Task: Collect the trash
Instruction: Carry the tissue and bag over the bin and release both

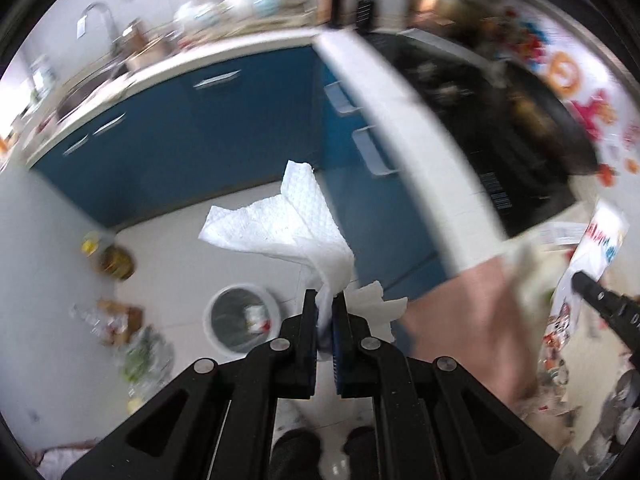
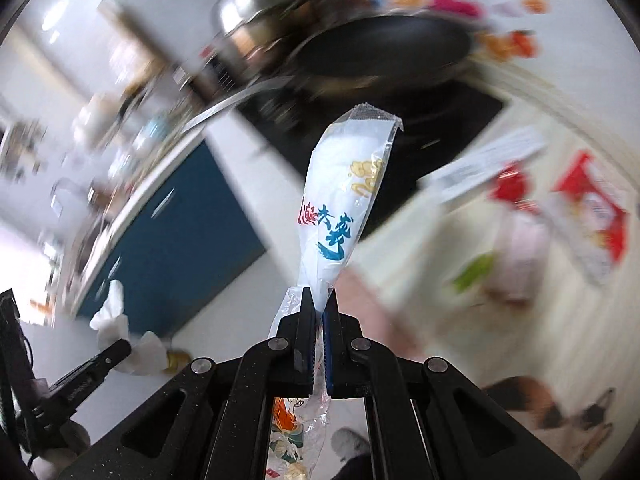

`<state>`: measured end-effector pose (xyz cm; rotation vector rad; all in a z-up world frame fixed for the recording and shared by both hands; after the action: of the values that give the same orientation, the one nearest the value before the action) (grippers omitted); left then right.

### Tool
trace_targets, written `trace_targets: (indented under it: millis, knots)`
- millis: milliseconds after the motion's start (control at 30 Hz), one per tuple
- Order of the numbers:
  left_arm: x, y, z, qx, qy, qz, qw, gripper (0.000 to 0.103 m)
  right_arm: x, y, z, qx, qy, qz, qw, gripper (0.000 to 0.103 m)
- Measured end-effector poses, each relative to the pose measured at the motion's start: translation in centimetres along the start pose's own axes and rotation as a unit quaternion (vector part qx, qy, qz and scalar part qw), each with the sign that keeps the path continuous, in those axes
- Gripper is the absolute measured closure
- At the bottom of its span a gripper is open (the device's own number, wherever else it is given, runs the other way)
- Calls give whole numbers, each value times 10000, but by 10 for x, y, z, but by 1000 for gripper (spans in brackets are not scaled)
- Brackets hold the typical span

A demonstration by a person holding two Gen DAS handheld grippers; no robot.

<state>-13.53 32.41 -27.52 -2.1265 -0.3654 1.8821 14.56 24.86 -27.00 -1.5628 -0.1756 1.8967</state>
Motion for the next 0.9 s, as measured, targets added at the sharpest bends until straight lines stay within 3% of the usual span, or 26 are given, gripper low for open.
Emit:
trace_targets:
  millis: [233,400,667,900]
  knots:
    - [82,19,110,-666,-537,679,9940,100,120,43,106,-829,-403,888,9918,100]
    - [189,43,181,-1028,-754,1346,9827,100,235,104,164,-1259,-493,1568,9783,100]
    - [390,82,274,-1811,-500,2386,9528,100,452,224,203,-1128,-981,2572,9547,100]
    - [503,97,321,-1920,-589,2660,9428,95,624,310,227,-1240,-1218,3395,9244,100]
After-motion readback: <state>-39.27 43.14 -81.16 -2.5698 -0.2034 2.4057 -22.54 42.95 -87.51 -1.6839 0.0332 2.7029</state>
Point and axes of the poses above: each gripper's, at about its wrist camera, not at the fingertips, and x roughly the way its jaws point, z to its left, y to its underside, the point moved 3 cm from there along x, roughly the way its jaws point, and after that the axes turned 15 degrees about -x, right-handed, at the moved point
